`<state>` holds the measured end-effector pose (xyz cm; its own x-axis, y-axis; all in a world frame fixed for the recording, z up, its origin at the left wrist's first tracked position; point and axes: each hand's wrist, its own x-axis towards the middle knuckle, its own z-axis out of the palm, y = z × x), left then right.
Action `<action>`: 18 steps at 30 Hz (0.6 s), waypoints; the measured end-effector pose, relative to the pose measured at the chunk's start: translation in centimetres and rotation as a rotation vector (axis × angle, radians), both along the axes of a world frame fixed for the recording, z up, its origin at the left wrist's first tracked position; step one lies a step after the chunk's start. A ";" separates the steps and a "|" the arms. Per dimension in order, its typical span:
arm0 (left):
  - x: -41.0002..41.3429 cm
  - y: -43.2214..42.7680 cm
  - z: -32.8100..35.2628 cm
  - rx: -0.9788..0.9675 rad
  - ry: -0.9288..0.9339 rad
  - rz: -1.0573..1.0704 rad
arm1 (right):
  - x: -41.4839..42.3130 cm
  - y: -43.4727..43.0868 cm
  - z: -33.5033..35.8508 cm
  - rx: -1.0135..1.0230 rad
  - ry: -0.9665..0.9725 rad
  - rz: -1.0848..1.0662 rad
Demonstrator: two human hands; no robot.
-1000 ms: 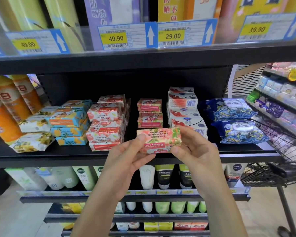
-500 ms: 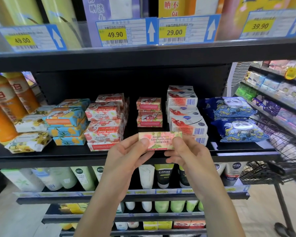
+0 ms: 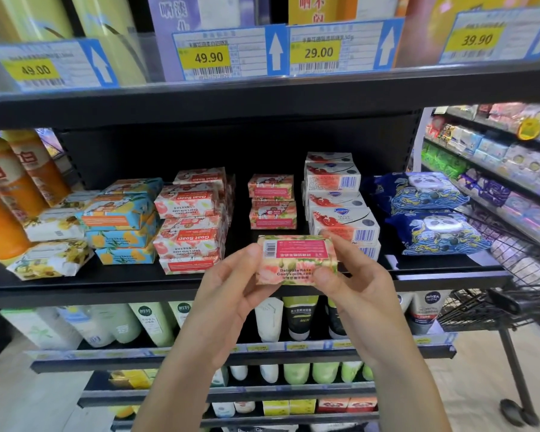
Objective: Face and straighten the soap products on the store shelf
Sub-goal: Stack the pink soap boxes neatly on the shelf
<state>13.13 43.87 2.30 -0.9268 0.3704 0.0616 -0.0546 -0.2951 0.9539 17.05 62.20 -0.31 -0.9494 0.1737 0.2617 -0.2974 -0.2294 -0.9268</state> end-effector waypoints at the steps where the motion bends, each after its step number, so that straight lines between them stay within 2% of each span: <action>1: 0.0 0.0 0.0 0.003 -0.022 -0.005 | 0.0 0.1 -0.1 -0.006 0.013 0.013; 11: -0.5 -0.2 -0.7 0.000 -0.047 0.002 | 0.0 0.3 -0.4 -0.032 -0.014 0.135; 18: -0.6 0.2 -1.2 0.012 -0.006 -0.014 | -0.1 0.1 0.0 -0.066 -0.126 0.053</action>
